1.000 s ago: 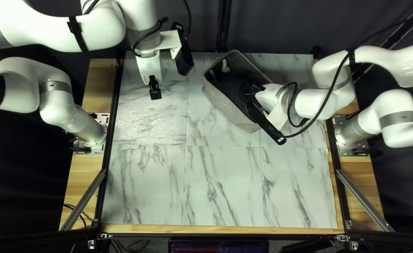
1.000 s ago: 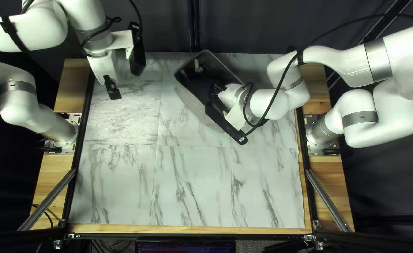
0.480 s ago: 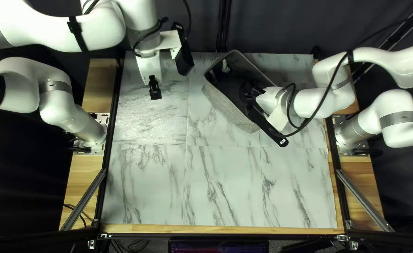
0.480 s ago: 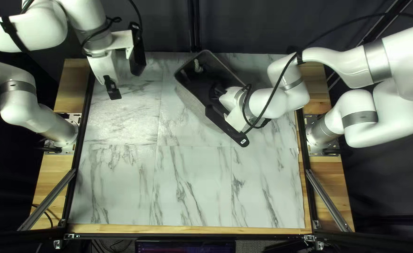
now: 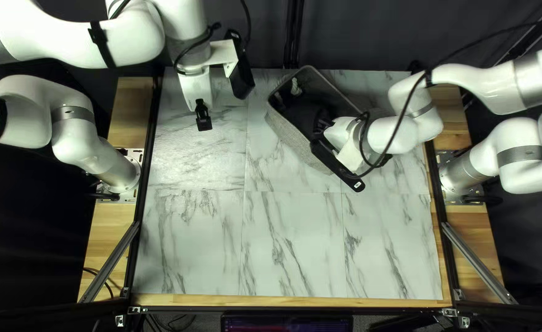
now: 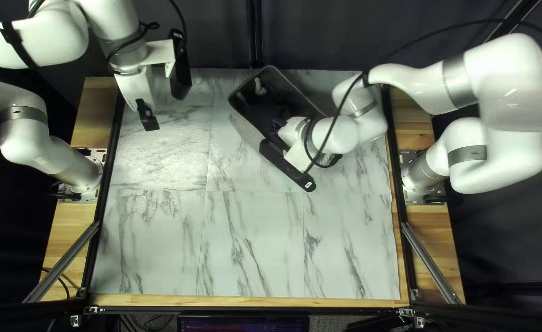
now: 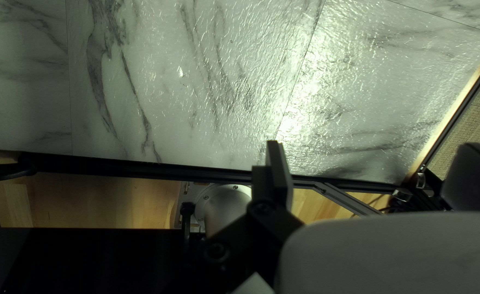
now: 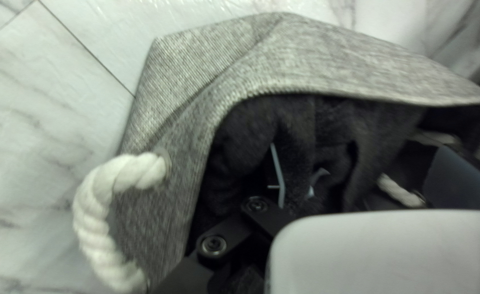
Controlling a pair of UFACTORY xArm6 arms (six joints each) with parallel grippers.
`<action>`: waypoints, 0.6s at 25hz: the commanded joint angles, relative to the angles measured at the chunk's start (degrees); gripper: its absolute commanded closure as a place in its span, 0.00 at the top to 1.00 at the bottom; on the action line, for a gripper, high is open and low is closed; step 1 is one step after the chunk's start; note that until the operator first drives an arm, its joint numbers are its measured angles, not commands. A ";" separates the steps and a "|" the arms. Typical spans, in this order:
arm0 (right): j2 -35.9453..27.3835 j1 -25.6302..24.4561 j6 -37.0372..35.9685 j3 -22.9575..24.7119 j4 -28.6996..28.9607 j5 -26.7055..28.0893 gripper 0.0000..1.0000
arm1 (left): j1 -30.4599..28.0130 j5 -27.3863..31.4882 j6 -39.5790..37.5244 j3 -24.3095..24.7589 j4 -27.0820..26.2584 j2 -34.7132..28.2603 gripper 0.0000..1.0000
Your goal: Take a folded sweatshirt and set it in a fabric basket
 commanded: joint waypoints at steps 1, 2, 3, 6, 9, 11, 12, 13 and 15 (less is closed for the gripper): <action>0.59 -1.17 4.15 -1.09 -4.70 0.01 1.00 | 0.00 0.00 0.00 0.00 0.00 0.00 1.00; -1.17 -0.53 3.47 -0.86 -3.76 1.50 1.00 | 0.00 0.00 0.00 0.00 0.00 0.00 1.00; -2.36 -0.03 3.68 -0.68 -3.78 2.66 1.00 | 0.00 0.00 0.00 0.00 0.00 0.00 1.00; -6.59 1.87 2.45 0.33 -1.75 6.61 1.00 | 0.00 0.00 0.00 0.00 0.00 0.00 1.00; -12.67 5.05 -3.03 1.78 5.07 11.11 1.00 | 0.00 0.00 0.00 0.00 0.00 0.00 1.00; -17.91 7.53 -7.28 3.62 10.50 14.53 1.00 | 0.00 0.00 0.00 0.00 0.00 0.00 1.00; -19.84 8.24 -8.29 4.28 11.73 15.80 1.00 | 0.00 0.00 0.00 0.00 0.00 0.00 1.00; -21.87 8.82 -8.72 5.12 12.24 17.05 1.00 | 0.00 0.00 0.00 0.00 0.00 0.00 1.00; -26.38 9.46 -9.37 6.94 12.81 19.57 1.00 | 0.00 0.00 0.00 0.00 0.00 0.00 1.00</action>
